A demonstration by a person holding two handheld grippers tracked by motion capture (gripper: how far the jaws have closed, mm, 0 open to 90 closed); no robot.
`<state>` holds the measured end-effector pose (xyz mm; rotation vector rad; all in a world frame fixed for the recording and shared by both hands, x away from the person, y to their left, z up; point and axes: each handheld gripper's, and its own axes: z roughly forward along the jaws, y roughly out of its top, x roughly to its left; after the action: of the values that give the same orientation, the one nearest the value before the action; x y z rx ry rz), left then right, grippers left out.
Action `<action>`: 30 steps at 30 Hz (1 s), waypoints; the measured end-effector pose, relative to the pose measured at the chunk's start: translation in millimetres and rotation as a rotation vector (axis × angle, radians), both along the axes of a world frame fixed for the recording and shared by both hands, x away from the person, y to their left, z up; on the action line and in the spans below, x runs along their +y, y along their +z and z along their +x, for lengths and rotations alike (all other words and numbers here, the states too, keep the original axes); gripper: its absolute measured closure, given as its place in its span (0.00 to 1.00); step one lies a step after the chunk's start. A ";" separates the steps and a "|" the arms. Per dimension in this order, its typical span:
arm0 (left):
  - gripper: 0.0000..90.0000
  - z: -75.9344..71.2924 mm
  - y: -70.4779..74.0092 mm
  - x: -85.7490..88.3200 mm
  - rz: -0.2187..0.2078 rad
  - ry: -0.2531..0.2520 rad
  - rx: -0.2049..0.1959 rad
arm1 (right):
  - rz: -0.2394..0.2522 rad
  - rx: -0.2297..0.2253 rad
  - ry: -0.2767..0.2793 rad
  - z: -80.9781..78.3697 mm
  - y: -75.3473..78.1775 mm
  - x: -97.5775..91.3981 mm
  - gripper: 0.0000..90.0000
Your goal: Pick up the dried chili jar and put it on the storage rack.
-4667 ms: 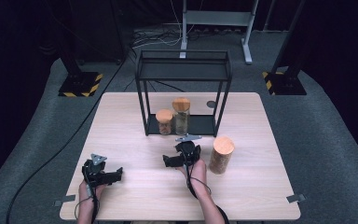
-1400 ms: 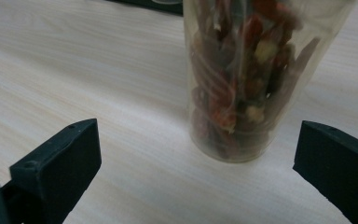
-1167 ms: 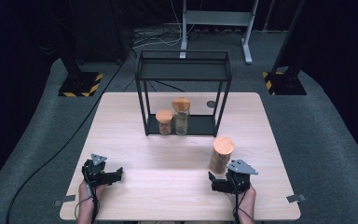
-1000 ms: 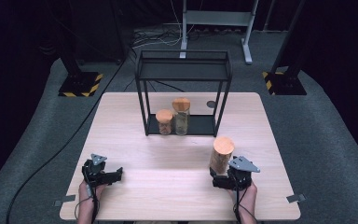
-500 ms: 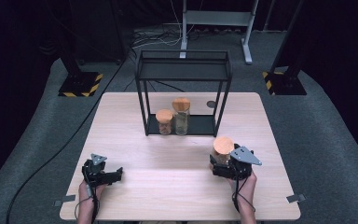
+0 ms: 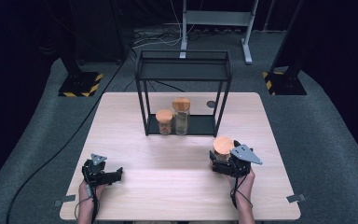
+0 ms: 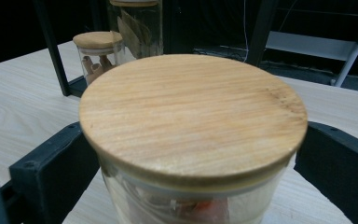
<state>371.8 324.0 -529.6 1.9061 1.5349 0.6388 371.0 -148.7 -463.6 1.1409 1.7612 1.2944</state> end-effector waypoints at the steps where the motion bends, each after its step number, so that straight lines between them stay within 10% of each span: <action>1: 0.00 0.0 0.0 0.0 0.000 0.000 0.000 | -0.001 0.004 0.000 0.4 0.2 0.4 0.00; 17: 0.00 0.0 0.0 0.0 -0.001 0.000 0.001 | 0.071 -0.001 0.011 -2.6 -0.8 0.4 0.26; 30: 0.01 -0.1 0.0 0.0 0.000 -0.001 0.000 | 0.047 -0.008 -0.013 -4.8 0.2 4.8 0.27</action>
<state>371.8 323.9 -529.6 1.9063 1.5335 0.6384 366.3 -143.8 -463.4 1.1700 1.7231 1.3376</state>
